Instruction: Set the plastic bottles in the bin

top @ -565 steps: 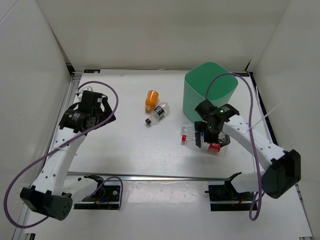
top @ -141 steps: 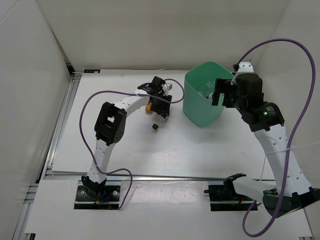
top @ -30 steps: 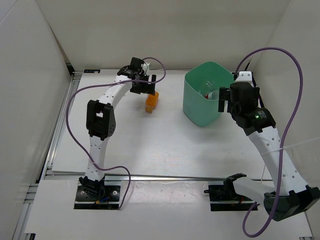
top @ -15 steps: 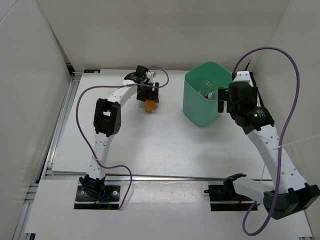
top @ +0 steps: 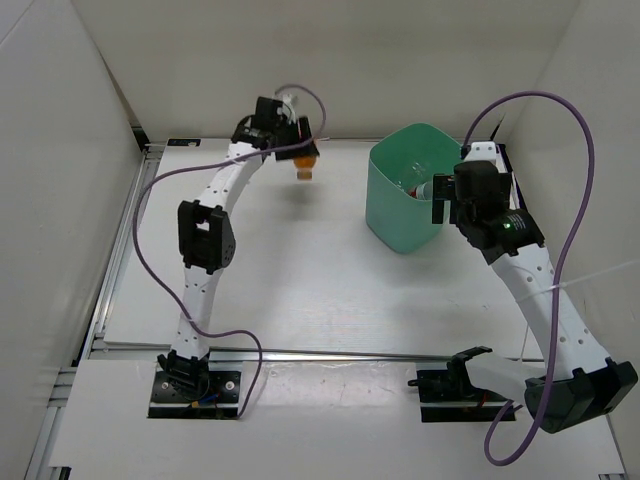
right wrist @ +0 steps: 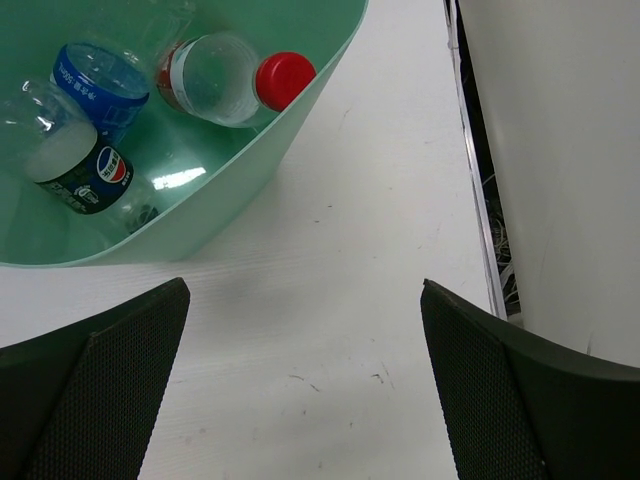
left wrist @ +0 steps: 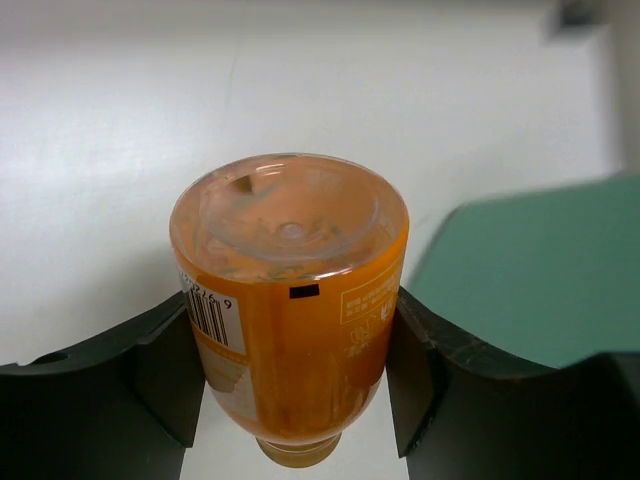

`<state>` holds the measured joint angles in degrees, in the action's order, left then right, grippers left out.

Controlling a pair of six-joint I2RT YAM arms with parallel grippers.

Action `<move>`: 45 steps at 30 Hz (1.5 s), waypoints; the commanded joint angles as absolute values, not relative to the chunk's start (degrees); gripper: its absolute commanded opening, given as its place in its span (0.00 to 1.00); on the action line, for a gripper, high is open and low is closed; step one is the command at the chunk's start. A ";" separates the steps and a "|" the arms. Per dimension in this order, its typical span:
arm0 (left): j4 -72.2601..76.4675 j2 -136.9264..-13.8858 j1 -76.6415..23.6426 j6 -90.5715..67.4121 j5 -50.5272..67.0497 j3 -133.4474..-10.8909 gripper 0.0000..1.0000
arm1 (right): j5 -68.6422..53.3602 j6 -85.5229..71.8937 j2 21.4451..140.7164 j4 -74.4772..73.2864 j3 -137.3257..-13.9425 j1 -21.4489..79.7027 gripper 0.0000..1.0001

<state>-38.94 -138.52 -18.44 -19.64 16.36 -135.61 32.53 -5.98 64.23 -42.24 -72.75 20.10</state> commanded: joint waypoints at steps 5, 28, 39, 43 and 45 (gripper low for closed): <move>-13.56 -130.43 -21.17 -47.52 24.52 -147.39 0.39 | 33.40 -9.22 63.02 -42.45 -71.63 19.95 1.00; 3.43 -136.49 -35.42 -58.90 34.37 -137.64 0.92 | 45.00 -18.72 60.21 -50.10 -72.77 19.95 1.00; -1.04 -131.06 -34.72 -50.03 32.00 -136.33 1.00 | 46.23 -27.32 59.16 -53.94 -74.08 19.95 1.00; -1.85 -122.97 -33.57 -40.55 25.85 -128.77 1.00 | 37.46 -25.93 59.15 -54.58 -77.87 19.95 1.00; -4.46 -119.54 -33.05 -38.07 24.18 -125.97 1.00 | 31.33 -24.44 58.62 -54.58 -77.87 19.95 1.00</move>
<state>-2.11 -129.93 -34.83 -46.22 28.93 -128.29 39.13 -23.97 60.27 -54.02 -75.33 19.99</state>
